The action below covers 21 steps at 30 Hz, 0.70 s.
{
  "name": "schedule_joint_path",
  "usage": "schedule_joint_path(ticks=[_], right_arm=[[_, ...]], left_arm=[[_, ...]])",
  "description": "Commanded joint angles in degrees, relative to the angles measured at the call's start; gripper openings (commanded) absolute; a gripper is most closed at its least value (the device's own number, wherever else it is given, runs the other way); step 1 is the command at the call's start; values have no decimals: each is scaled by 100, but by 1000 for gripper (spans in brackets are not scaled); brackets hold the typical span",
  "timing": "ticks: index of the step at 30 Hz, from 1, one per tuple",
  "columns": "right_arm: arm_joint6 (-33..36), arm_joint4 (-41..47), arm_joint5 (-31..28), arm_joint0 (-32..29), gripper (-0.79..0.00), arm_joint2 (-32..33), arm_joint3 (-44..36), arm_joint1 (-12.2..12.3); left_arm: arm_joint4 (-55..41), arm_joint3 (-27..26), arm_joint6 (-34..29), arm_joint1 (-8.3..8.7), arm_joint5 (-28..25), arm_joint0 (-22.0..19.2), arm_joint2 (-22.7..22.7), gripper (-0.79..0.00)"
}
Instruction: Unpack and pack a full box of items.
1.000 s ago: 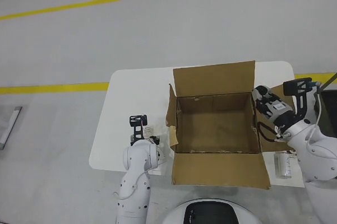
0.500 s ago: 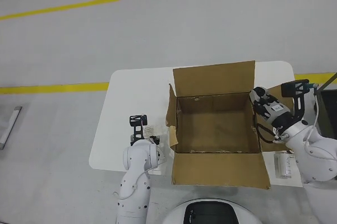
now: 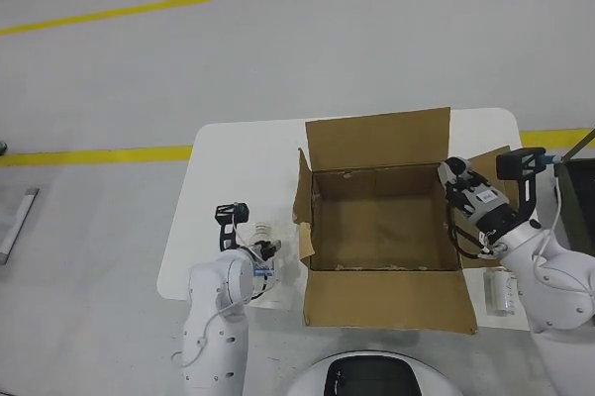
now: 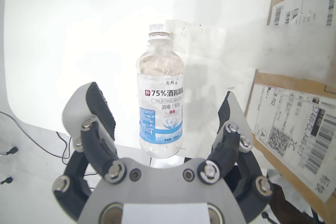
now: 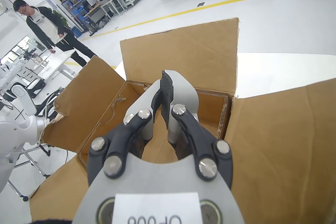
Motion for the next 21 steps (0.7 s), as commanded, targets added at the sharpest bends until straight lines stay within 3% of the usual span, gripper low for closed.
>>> schedule_joint_path(ticks=[1, 7, 21], right_arm=[[-1, 0, 17, -6, -785, -19, 8, 4], [-7, -41, 52, 1, -785, -114, 9, 15], [-11, -86, 155, -8, -785, -189, 28, 44]], left_arm=[[-374, 38, -221, 39, -273, -54, -249, 0], [-660, 377, -290, 126, -617, -298, -490, 0], [-305, 1520, 143, 238, -682, -604, -233, 0]])
